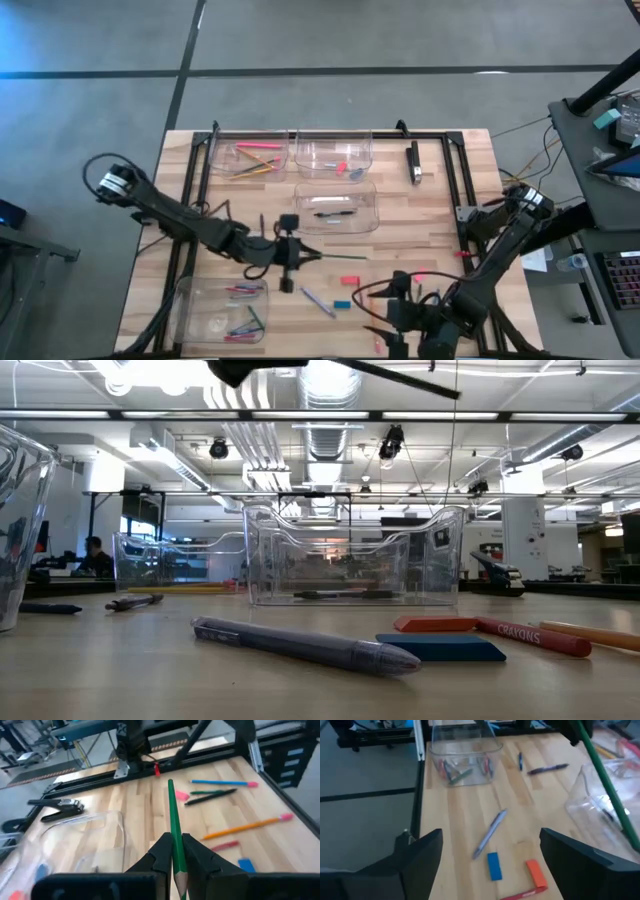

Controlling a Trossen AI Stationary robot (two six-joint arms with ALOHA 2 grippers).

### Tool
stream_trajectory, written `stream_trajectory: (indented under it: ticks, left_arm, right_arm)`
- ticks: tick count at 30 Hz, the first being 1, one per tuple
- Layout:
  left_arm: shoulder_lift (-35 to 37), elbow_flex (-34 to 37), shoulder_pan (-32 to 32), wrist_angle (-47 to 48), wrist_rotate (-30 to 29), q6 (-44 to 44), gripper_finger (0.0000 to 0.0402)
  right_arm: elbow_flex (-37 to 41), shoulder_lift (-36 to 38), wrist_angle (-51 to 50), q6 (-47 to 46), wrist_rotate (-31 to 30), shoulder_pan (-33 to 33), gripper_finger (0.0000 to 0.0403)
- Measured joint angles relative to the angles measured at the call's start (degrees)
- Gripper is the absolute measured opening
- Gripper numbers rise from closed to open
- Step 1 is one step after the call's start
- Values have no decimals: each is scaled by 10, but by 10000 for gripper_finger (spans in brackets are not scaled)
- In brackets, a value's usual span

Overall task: Sort crayons/erasers/pens/pencils in bins
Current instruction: Put the green pencil into the top left transparent bin

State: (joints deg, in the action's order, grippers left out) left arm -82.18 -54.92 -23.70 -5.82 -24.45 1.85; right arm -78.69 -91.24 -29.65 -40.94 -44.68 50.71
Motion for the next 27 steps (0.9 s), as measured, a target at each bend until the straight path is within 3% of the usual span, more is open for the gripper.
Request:
stream_trajectory:
  ticks: [4,7,11,13,18,23,27]
  left_arm:
    - [57,1,7,86,-31,0,15]
    - [114,2,17,182,-101,-5,15]
    - [194,5,54,363,-225,-86,15]
    - [233,12,88,457,-251,-148,15]
    - [301,40,206,562,-224,-226,15]
    - [325,67,322,542,-118,-174,15]
    - [318,71,394,519,-70,-133,15]
  right_arm:
    - [-5,0,-1,8,-4,7,321]
    - [-2,0,-3,0,-3,11,315]
    - [0,-3,-6,-13,-4,14,306]
    - [1,-3,-6,-13,-3,17,303]
    - [5,-7,-7,-12,-3,17,299]
    - [12,-7,-7,-12,-5,17,299]
    - [19,-7,-5,-21,-5,17,299]
